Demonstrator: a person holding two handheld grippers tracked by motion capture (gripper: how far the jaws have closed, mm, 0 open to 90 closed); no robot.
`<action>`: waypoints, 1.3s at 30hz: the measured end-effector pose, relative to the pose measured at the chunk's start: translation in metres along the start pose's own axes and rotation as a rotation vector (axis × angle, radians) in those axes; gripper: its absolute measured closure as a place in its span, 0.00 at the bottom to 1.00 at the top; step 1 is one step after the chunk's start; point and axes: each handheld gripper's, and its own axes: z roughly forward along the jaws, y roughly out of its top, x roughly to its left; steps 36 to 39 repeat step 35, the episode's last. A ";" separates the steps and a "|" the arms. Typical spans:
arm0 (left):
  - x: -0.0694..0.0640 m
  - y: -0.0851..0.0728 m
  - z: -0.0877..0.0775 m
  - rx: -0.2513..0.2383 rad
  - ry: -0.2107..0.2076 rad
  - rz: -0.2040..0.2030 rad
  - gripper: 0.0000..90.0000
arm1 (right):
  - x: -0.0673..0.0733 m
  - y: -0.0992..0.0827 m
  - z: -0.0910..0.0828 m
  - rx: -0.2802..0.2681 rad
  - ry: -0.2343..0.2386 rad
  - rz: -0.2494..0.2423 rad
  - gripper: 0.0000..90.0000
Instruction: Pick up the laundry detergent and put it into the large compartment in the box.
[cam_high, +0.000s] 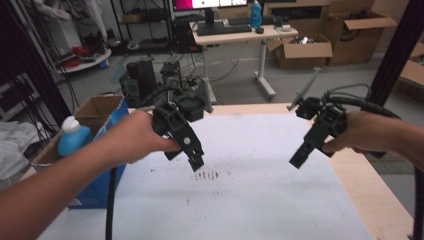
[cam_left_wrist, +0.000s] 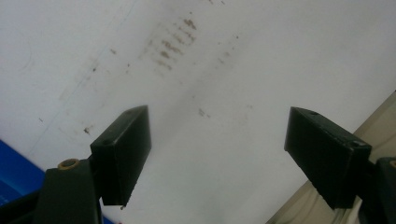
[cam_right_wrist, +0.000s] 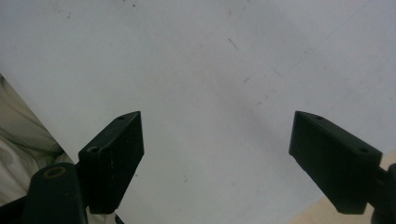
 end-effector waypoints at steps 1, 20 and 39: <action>0.000 0.001 0.001 0.001 0.002 0.004 0.26 | 0.000 0.000 0.001 -0.001 0.002 0.000 0.20; 0.001 0.003 0.004 0.013 0.003 0.004 0.26 | -0.004 0.000 0.007 0.009 0.010 0.003 0.20; 0.002 0.005 0.006 0.018 0.007 0.000 0.26 | -0.005 -0.001 0.006 0.006 0.012 0.009 0.20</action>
